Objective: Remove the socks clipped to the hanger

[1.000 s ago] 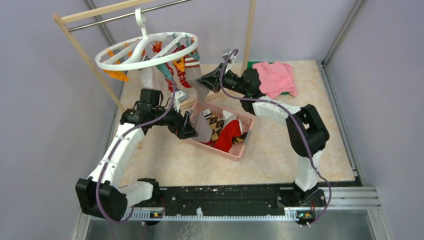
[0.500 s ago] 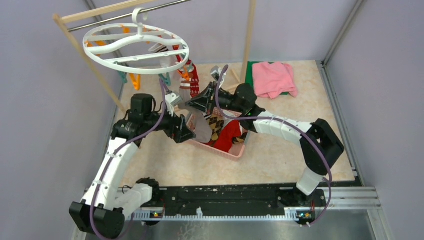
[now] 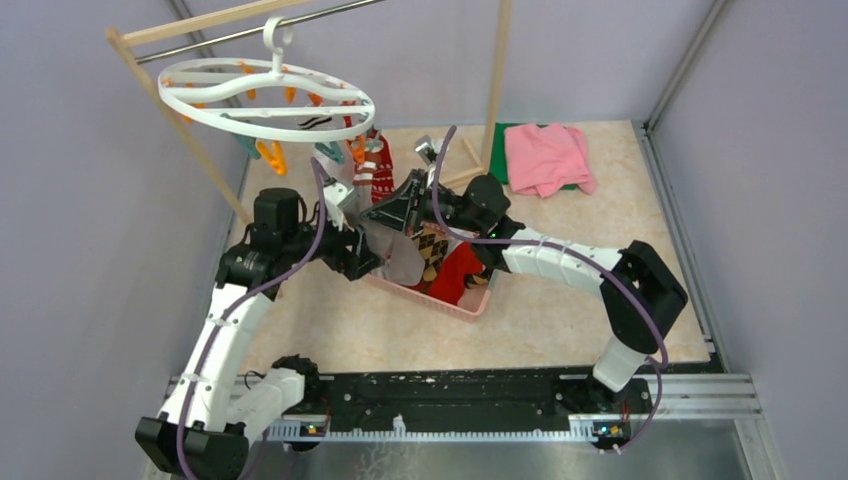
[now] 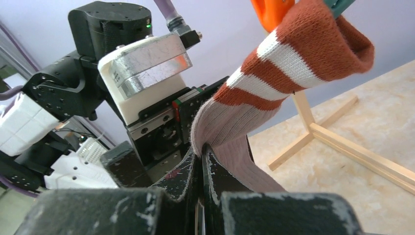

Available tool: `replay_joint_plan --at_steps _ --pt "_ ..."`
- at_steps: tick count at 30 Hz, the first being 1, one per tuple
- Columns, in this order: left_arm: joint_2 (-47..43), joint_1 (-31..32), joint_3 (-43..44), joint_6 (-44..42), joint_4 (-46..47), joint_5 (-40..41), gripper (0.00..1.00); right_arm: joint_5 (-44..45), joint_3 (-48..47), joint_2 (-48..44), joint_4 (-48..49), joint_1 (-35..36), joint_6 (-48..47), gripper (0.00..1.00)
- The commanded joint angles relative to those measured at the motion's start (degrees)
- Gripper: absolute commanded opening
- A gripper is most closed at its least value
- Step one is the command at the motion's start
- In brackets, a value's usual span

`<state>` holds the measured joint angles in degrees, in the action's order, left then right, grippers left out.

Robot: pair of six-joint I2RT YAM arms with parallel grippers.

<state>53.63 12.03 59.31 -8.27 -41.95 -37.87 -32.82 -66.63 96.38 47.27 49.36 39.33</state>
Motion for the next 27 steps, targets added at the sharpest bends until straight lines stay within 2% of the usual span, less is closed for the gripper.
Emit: replay_joint_plan --at_steps 1,4,6,8,11,12,14,19,22,23,24,25,26,27 --pt "-0.92 -0.34 0.81 0.59 2.28 -0.53 0.82 -1.35 -0.71 -0.75 5.55 1.29 5.49 0.0" --pt "-0.87 -0.34 0.7 0.71 2.42 -0.62 0.73 -2.37 -1.4 0.17 5.99 1.29 7.86 0.0" --pt "-0.92 -0.34 0.35 0.8 3.31 -0.06 0.62 -2.79 -1.72 0.71 5.75 1.26 8.63 0.0" --pt "-0.31 -0.34 0.35 1.16 4.21 0.28 0.44 -3.24 -2.29 1.13 4.9 1.26 8.42 0.0" --pt "0.2 -0.34 0.63 2.19 5.67 1.04 0.03 -3.57 -3.5 1.88 1.76 1.25 7.6 0.02" --pt "0.17 -0.34 0.63 2.44 5.88 1.12 0.0 -3.52 -3.55 2.08 1.28 1.13 7.53 0.03" --pt "0.11 -0.34 0.61 2.47 5.94 0.49 0.0 -3.32 -3.47 2.5 1.25 0.93 7.89 0.04" --pt "0.12 -0.34 0.91 1.25 4.4 -2.37 0.0 -2.79 -3.42 2.81 -0.44 -1.15 8.07 0.21" --pt "0.34 -0.34 1.59 0.28 3.3 -2.39 0.0 -2.03 -4.78 2.56 -6.47 -3.6 5.62 0.34" --pt "0.38 -0.34 1.82 0.13 2.87 -2.13 0.0 -0.88 -5.17 2.2 -9.66 -4.47 2.92 0.41" --pt "0.36 -0.34 2.06 0.1 2.51 -1.77 0.0 0.96 -5.74 1.81 -13.77 -5.15 0.37 0.54" --pt "0.37 -0.34 2.35 0.06 2.14 -1.62 0.0 2.86 -6.77 1.37 -17.78 -5.65 -2.67 0.9" --pt "0.3 -0.34 2.58 0.02 1.73 -1.6 0.0 5.22 -7.18 0.78 -21.44 -6.02 -5.73 0.98" --pt "0.19 -0.34 2.71 0.13 1.61 -1.38 0.0 7.82 -7.48 0.02 -24.12 -6.28 -8.34 0.99"
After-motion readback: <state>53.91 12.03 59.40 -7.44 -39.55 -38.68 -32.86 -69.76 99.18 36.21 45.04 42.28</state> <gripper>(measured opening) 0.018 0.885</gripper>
